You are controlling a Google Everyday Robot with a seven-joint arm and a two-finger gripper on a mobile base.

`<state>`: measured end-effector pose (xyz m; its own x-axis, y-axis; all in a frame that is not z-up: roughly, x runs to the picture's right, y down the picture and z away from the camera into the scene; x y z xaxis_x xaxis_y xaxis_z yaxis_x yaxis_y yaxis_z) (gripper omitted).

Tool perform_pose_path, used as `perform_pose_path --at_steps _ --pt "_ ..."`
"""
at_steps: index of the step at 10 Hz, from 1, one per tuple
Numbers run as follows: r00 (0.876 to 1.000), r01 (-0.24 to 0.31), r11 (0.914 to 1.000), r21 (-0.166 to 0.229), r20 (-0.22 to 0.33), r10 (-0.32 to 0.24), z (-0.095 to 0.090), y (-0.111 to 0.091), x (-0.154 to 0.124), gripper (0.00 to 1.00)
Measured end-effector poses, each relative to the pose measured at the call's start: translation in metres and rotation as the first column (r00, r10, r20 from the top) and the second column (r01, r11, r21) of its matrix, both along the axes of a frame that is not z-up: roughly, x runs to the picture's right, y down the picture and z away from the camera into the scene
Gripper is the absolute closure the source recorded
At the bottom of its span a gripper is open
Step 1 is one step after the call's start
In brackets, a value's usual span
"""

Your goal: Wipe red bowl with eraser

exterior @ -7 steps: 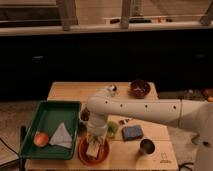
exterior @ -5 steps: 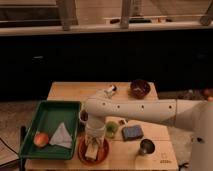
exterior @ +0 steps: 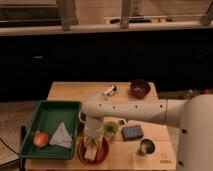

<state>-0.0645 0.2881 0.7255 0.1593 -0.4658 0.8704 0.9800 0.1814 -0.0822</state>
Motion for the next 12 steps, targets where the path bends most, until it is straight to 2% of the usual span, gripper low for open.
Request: perform_pose_path --at_steps 2,4,6,8,12 --pt "1.0 0.006 1.0 -0.001 0.004 -0.006 0.002 -0.002 -0.001 1.0" --pt "0.999 0.029 0.9996 0.002 0.038 -0.029 -0.001 -0.002 -0.015 1.0" --pt "0.994 0.071 0.9975 -0.004 0.083 -0.071 -0.013 0.011 -0.026 1.0" --pt "0.991 0.096 0.9953 -0.01 0.098 -0.095 -0.022 0.023 -0.027 1.0" --pt "0.996 0.085 0.9962 -0.019 0.039 -0.084 -0.027 0.027 0.009 1.0"
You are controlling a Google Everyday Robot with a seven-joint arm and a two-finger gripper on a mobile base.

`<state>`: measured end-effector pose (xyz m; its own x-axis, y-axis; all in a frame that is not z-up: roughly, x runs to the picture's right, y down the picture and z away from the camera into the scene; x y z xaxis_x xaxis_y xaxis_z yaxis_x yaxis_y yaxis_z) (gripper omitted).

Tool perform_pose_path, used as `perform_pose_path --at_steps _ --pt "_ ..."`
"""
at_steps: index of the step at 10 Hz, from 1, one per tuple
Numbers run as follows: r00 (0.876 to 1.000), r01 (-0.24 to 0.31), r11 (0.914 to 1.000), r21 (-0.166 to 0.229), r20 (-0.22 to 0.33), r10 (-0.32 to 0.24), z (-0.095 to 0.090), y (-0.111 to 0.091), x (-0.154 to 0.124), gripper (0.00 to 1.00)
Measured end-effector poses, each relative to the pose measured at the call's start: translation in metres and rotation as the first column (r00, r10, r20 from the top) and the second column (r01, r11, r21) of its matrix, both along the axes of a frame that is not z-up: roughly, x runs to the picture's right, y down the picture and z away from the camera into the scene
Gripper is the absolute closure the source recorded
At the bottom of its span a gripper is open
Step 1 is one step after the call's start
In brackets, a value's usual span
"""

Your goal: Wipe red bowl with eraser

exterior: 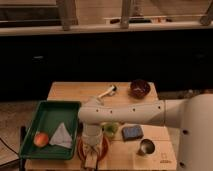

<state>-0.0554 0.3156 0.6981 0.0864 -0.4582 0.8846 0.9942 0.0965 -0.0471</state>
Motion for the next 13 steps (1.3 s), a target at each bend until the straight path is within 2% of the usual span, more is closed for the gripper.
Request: perform_pose_path --at_steps 2,3,6,8,10,13 --pt "0.999 -0.01 0.9999 0.013 -0.033 0.01 0.007 -0.011 0.006 1.0" --pt "0.999 -0.006 0.9994 0.034 -0.047 0.008 0.02 -0.031 -0.001 1.0" --pt "1.0 0.017 0.9983 0.055 -0.025 -0.016 0.025 -0.044 -0.028 1.0" --pt "0.999 0.043 0.9973 0.059 0.017 -0.044 0.02 -0.042 -0.043 1.0" --pt "0.995 0.077 0.9956 0.053 0.058 -0.081 0.008 -0.028 -0.051 1.0" --pt "0.993 0.1 0.9946 0.028 0.059 -0.101 -0.005 -0.004 -0.041 1.0"
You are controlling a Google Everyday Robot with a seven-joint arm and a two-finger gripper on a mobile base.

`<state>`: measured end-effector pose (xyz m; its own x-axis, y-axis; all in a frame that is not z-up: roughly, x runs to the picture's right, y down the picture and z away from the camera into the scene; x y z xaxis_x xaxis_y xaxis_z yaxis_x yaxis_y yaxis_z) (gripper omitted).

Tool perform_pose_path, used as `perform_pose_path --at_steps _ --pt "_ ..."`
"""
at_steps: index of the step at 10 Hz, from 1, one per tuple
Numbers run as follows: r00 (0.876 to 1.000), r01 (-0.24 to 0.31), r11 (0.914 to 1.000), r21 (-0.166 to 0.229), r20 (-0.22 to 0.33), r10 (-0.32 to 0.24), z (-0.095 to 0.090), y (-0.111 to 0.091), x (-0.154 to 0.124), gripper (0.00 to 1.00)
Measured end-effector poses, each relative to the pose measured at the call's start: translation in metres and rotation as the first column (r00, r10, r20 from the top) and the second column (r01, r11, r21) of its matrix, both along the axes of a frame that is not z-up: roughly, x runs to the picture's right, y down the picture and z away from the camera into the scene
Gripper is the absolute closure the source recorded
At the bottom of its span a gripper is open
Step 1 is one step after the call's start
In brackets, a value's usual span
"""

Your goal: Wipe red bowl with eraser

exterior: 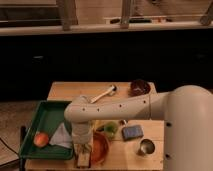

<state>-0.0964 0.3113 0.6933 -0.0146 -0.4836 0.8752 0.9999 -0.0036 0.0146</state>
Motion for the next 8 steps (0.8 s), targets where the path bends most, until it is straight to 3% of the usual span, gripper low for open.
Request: perform_pose_path --at_steps 4,8 --pt "0.994 -0.049 0.9987 0.013 -0.099 0.05 0.002 -0.006 0.045 1.0" --pt "0.99 -0.061 0.9972 0.043 -0.127 0.066 0.023 -0.034 0.036 1.0"
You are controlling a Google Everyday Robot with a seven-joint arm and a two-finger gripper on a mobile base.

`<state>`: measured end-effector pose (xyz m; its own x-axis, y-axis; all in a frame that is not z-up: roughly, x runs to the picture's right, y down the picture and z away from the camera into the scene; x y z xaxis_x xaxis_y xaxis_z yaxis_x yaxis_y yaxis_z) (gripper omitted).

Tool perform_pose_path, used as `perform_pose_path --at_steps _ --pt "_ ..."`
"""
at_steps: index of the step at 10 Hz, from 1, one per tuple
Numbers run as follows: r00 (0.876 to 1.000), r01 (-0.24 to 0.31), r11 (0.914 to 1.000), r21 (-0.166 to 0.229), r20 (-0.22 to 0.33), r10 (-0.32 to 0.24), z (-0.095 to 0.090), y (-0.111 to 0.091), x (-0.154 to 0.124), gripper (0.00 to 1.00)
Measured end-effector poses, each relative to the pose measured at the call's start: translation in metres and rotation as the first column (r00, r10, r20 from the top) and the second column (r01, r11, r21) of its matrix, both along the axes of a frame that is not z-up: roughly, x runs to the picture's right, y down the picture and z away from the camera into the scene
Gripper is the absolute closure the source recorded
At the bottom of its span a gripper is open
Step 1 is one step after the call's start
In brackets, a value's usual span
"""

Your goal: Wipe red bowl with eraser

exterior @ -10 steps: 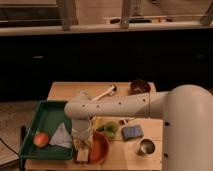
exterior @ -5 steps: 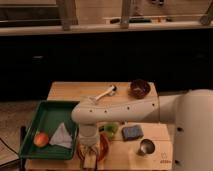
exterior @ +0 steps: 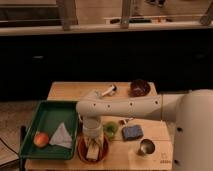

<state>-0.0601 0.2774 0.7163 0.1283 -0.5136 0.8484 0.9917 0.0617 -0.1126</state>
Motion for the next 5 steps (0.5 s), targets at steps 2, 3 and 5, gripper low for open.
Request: perform_pose_path --at_steps 2,3,5 --pt "0.999 0.016 0.9999 0.007 0.028 -0.016 0.0 -0.004 -0.014 1.0" --pt "0.998 0.032 0.9995 0.007 0.056 -0.032 -0.003 -0.002 -0.022 1.0" --pt "0.991 0.068 0.9977 0.001 0.113 -0.067 -0.014 0.009 -0.033 1.0"
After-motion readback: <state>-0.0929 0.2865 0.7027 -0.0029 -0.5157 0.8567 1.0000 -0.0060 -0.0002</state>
